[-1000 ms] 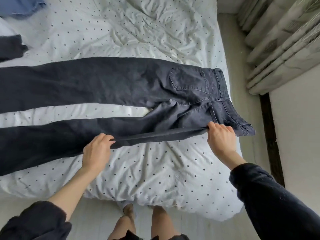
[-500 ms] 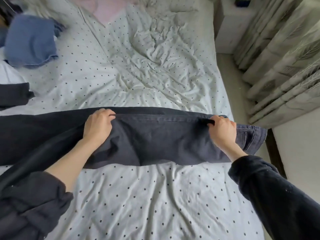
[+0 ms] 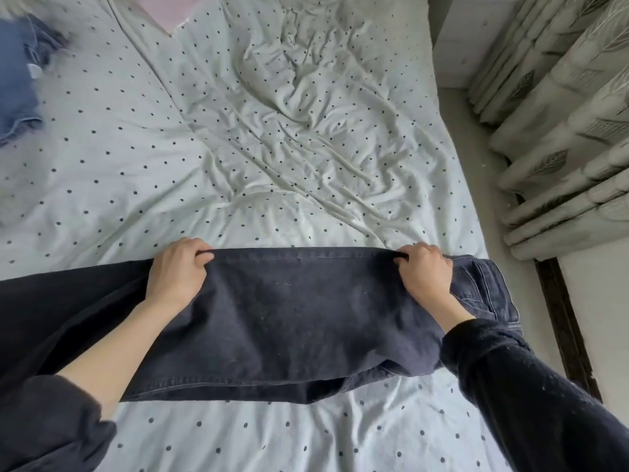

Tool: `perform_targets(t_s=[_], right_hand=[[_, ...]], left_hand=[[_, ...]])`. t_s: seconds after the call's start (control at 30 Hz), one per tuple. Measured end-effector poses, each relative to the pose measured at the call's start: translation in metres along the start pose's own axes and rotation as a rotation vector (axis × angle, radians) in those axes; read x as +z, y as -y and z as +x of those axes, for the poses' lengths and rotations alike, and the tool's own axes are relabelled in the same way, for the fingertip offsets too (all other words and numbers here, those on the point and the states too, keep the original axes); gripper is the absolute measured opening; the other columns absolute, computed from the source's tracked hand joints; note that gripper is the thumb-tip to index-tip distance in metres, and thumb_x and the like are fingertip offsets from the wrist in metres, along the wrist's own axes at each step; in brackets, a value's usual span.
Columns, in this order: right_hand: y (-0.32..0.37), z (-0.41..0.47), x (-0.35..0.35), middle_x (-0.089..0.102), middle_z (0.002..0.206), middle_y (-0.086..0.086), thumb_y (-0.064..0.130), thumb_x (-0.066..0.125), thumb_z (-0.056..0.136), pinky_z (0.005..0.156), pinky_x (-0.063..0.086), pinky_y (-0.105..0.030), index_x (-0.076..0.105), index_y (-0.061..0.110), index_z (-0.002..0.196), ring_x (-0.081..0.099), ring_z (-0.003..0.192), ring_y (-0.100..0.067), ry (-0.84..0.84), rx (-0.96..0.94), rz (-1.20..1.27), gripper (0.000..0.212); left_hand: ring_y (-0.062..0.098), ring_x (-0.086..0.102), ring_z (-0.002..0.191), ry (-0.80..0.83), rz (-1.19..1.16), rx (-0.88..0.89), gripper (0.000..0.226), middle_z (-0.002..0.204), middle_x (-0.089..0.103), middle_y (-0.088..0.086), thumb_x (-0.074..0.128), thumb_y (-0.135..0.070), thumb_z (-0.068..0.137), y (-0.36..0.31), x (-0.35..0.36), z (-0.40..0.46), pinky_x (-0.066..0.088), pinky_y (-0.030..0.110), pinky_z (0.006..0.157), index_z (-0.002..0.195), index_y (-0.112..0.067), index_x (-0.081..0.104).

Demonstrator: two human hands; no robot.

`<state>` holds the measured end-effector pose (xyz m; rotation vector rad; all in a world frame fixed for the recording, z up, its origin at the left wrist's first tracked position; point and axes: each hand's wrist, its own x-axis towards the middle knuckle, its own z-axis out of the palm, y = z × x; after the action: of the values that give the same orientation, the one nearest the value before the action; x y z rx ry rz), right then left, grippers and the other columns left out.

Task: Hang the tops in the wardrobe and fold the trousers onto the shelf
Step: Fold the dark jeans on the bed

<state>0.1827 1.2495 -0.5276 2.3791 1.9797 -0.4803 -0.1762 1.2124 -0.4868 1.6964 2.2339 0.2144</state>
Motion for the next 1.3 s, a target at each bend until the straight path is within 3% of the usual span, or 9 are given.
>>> perform_targets(t_s=[0.13, 0.3, 0.53, 0.7, 0.87, 1.0, 1.07, 1.17, 1.3], right_hand=[[-0.002, 0.002, 0.016, 0.059, 0.122, -0.011, 0.015, 0.052, 0.092, 0.097, 0.037, -0.042, 0.064, 0.012, 0.118, 0.049, 0.118, -0.033, 0.013, -0.041, 0.140, 0.028], [0.022, -0.020, 0.010, 0.019, 0.157, -0.007, 0.037, 0.037, 0.100, 0.114, 0.001, -0.055, 0.030, 0.024, 0.146, 0.011, 0.145, -0.023, 0.037, -0.048, 0.117, 0.049], [0.111, -0.107, 0.020, -0.004, 0.160, 0.002, 0.052, 0.021, 0.099, 0.114, -0.006, -0.054, 0.009, 0.031, 0.151, -0.007, 0.147, -0.020, 0.232, -0.466, 0.058, 0.058], [0.131, -0.134, 0.040, 0.001, 0.159, -0.002, 0.045, 0.025, 0.100, 0.112, 0.001, -0.059, 0.007, 0.023, 0.151, -0.001, 0.146, -0.025, 0.208, -0.408, -0.098, 0.059], [0.178, -0.180, 0.038, 0.011, 0.159, -0.004, 0.031, 0.028, 0.102, 0.114, 0.001, -0.056, 0.020, 0.016, 0.150, 0.003, 0.147, -0.022, 0.180, -0.590, 0.001, 0.051], [0.233, -0.206, 0.039, 0.052, 0.137, -0.015, 0.029, 0.040, 0.093, 0.104, 0.029, -0.061, 0.054, 0.007, 0.130, 0.045, 0.131, -0.032, 0.002, -0.698, 0.128, 0.045], [0.267, -0.219, 0.043, 0.059, 0.127, -0.015, 0.030, 0.039, 0.088, 0.096, 0.038, -0.062, 0.061, 0.010, 0.122, 0.054, 0.122, -0.032, -0.047, -0.770, 0.089, 0.045], [0.314, -0.235, 0.051, 0.062, 0.122, -0.014, 0.027, 0.049, 0.084, 0.093, 0.041, -0.061, 0.065, 0.013, 0.115, 0.059, 0.116, -0.030, -0.062, -0.798, 0.063, 0.038], [0.377, -0.251, 0.069, 0.065, 0.114, -0.018, 0.023, 0.058, 0.082, 0.087, 0.049, -0.054, 0.069, 0.009, 0.104, 0.066, 0.100, -0.032, -0.040, -0.750, 0.056, 0.028]], left_hand=[[0.033, 0.056, 0.089, -0.017, 0.029, 0.024, 0.014, 0.094, 0.062, 0.015, 0.055, -0.009, 0.093, 0.004, 0.007, -0.002, 0.042, 0.039, 0.077, 0.098, -0.001, 0.065], [0.035, 0.055, 0.099, -0.054, 0.055, 0.036, 0.018, 0.102, 0.062, 0.014, 0.058, -0.013, 0.091, 0.007, 0.007, -0.004, 0.039, 0.045, 0.088, 0.107, -0.006, 0.061], [0.034, 0.056, 0.110, -0.173, 0.216, 0.082, 0.048, 0.119, 0.061, 0.011, 0.059, 0.005, 0.083, 0.040, -0.019, -0.069, 0.037, 0.046, 0.095, 0.129, -0.010, 0.054], [0.033, 0.053, 0.117, -0.224, 0.263, -0.064, 0.053, 0.128, 0.055, 0.014, 0.062, 0.006, 0.080, 0.091, -0.030, -0.121, 0.042, 0.048, 0.095, 0.130, -0.008, 0.053], [0.038, 0.059, 0.101, -0.273, 0.250, -0.227, 0.060, 0.120, 0.058, 0.015, 0.065, 0.013, 0.070, 0.143, -0.042, -0.172, 0.049, 0.050, 0.076, 0.125, -0.006, 0.054], [0.037, 0.060, 0.098, -0.164, 0.216, -0.320, 0.062, 0.117, 0.058, 0.016, 0.076, 0.000, 0.070, 0.184, -0.045, -0.198, 0.050, 0.048, 0.070, 0.127, -0.006, 0.051], [0.036, 0.061, 0.095, -0.120, 0.219, -0.311, 0.062, 0.115, 0.058, 0.015, 0.080, -0.007, 0.068, 0.206, -0.045, -0.203, 0.051, 0.046, 0.067, 0.124, -0.006, 0.053], [0.032, 0.061, 0.090, -0.099, 0.194, -0.242, 0.053, 0.107, 0.057, 0.012, 0.079, -0.006, 0.068, 0.232, -0.051, -0.200, 0.051, 0.040, 0.061, 0.115, -0.008, 0.057], [0.025, 0.055, 0.100, -0.038, 0.151, -0.297, 0.027, 0.113, 0.052, 0.006, 0.056, -0.014, 0.090, 0.281, -0.086, -0.167, 0.040, 0.033, 0.062, 0.118, -0.015, 0.051]])
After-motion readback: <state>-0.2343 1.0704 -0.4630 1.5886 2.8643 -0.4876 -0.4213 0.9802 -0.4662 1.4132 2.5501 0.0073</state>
